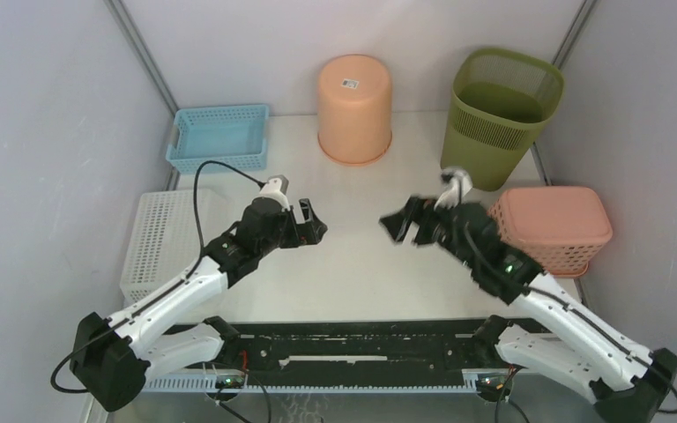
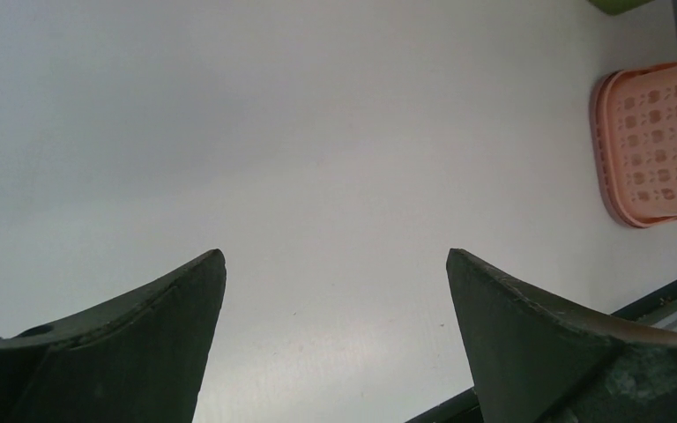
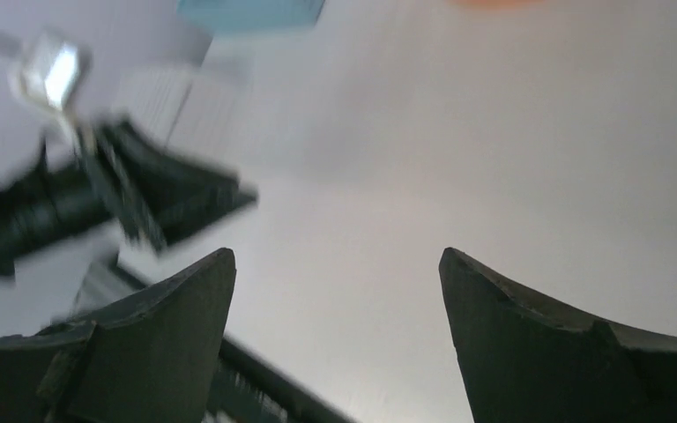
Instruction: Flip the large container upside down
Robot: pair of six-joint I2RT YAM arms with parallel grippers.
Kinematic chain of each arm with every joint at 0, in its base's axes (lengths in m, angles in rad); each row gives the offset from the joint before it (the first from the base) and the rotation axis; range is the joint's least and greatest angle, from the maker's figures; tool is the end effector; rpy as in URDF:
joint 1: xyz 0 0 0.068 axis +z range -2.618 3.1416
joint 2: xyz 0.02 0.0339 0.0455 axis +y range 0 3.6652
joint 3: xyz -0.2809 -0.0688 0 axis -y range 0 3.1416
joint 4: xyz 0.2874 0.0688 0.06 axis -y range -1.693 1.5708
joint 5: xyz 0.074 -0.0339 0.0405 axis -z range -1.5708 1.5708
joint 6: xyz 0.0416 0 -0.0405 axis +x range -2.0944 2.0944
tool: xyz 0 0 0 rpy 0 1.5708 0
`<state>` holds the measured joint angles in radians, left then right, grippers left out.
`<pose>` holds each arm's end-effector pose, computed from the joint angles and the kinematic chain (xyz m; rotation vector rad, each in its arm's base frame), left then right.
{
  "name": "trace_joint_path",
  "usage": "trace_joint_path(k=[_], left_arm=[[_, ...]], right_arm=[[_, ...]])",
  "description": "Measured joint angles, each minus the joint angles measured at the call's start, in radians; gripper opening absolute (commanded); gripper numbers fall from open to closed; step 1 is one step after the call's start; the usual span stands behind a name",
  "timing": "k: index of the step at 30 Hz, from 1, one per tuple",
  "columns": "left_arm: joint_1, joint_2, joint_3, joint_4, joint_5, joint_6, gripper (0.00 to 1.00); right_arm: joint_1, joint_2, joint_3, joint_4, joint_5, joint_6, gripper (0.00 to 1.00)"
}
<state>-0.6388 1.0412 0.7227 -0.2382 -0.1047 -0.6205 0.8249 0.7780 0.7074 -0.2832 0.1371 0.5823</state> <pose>0.2176 -0.1562 0.2619 -0.0437 2.1898 -0.6234 0.1527 0.1569 0.3103 -0.1474 2.0018 0.7987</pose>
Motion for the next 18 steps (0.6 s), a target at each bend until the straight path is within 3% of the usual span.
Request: trace_joint_path(k=[2,6,18], left_arm=[[0.0,-0.029,-0.031,-0.012,-0.009,0.0,1.0],[0.0,-0.048,-0.073,-0.018,-0.015,-0.005,1.0],[-0.013,-0.099,-0.135,-0.01,0.016,-0.035,1.0]], right_arm=[[-0.16,0.063,0.144,-0.046,-0.057,-0.063,0.92],[-0.337,0.228,0.417,-0.097,-0.064,-0.166,0.92],[-0.525,0.493,0.75,-0.104,0.006,-0.439,0.92]])
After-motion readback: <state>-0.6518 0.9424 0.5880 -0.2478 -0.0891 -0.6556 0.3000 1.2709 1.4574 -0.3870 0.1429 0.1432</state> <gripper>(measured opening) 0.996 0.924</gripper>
